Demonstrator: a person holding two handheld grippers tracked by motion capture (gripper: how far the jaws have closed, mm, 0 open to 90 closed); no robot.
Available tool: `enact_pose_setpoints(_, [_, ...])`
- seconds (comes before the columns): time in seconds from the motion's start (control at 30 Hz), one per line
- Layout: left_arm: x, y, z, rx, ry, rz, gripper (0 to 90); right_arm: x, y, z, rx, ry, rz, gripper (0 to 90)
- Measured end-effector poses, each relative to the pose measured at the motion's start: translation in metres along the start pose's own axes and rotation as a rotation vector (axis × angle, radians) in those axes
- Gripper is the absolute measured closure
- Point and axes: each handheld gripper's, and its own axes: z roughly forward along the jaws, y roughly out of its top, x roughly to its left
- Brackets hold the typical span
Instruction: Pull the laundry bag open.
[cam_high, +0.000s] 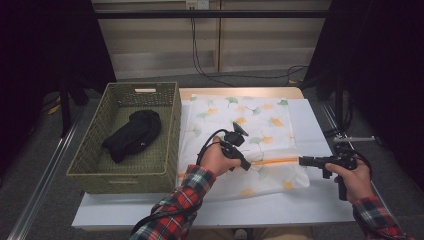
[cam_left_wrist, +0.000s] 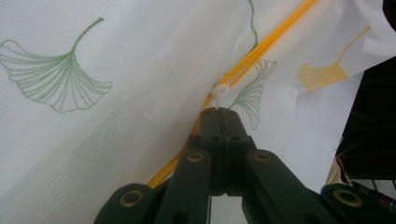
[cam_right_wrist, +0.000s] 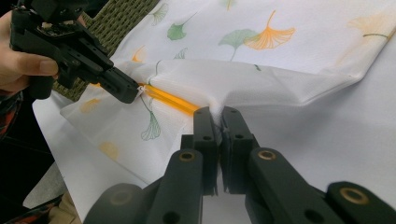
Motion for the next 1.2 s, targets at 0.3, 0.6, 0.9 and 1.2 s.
enact_pose_setpoints(0.3, [0.001,-0.003,-0.005,0.004,0.001,-0.008,90.0,0.0,0.0,0.0,-0.001,-0.002,0.0,86.8])
enact_pose_setpoints(0.6, [0.001,-0.003,-0.006,0.006,0.0,-0.005,90.0,0.0,0.0,-0.001,-0.003,-0.01,0.0,86.8])
enact_pose_setpoints(0.9, [0.004,-0.007,-0.013,0.011,0.001,-0.014,90.0,-0.002,0.001,-0.001,-0.003,-0.011,0.007,86.7])
enact_pose_setpoints(1.2, [0.012,-0.013,-0.02,0.009,0.011,-0.036,90.0,-0.003,-0.001,0.0,-0.001,-0.015,0.018,86.8])
